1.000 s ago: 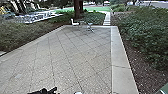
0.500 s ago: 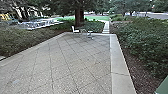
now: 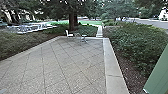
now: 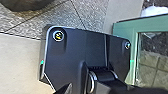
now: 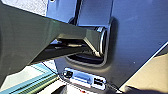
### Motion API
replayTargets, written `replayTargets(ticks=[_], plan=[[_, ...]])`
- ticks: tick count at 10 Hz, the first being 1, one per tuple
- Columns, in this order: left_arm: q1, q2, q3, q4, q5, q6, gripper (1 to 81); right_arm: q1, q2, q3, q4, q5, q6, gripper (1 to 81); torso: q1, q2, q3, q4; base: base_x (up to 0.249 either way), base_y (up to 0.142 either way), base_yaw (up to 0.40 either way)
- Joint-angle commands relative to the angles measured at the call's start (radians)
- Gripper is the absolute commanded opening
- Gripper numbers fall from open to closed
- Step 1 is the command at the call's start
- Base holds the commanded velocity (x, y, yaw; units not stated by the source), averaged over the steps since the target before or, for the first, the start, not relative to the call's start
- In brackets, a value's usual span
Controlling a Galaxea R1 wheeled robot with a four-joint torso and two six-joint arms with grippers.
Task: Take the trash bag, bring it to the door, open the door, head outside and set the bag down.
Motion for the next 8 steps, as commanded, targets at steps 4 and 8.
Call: replayTargets(ticks=[4,8], plan=[[0.239,0.149,-0.13,-0.009,-0.113,0.243,81.1,0.028,0.002,0.003,0.002,-0.069,0.002,81.1,0.0,0.0,0.066,-0.076,0.0,0.0,0.0],[0.334,0.188,-0.131,-0.015,-0.313,0.243,81.1,0.026,0.007,0.0,-0.005,-0.069,0.002,81.1,-0.002,-0.002,0.197,-0.09,0.0,0.0,0.0]])
